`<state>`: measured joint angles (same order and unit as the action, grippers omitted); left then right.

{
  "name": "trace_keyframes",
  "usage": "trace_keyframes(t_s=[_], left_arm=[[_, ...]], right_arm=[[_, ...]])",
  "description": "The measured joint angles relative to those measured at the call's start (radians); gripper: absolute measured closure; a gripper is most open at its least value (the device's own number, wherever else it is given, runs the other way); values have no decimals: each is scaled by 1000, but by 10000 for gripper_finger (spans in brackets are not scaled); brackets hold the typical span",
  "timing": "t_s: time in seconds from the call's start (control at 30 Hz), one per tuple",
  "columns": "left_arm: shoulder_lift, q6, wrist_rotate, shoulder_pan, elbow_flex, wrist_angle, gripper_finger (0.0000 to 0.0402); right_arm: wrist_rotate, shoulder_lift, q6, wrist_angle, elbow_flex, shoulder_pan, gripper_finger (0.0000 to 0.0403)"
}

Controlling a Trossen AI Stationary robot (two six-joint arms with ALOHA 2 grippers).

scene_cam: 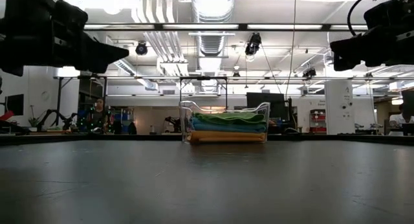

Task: Fold microfiber towels
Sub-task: Return to Home Position

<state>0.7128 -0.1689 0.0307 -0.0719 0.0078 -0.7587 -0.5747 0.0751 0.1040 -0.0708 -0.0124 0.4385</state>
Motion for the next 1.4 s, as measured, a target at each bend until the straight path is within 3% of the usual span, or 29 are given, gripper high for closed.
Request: trace_keyframes(t_s=[1.0,1.2,1.4], left_arm=[[611,1,-2,0,-4,-3,402],[726,1,-2,0,-5,-57,402],[801,1,-2,0,-1,-217,402]], right_arm=[[0,0,0,1,2,0,394],[0,0,0,-4,2,0,394],[1,0,0,-7,2,0,394]])
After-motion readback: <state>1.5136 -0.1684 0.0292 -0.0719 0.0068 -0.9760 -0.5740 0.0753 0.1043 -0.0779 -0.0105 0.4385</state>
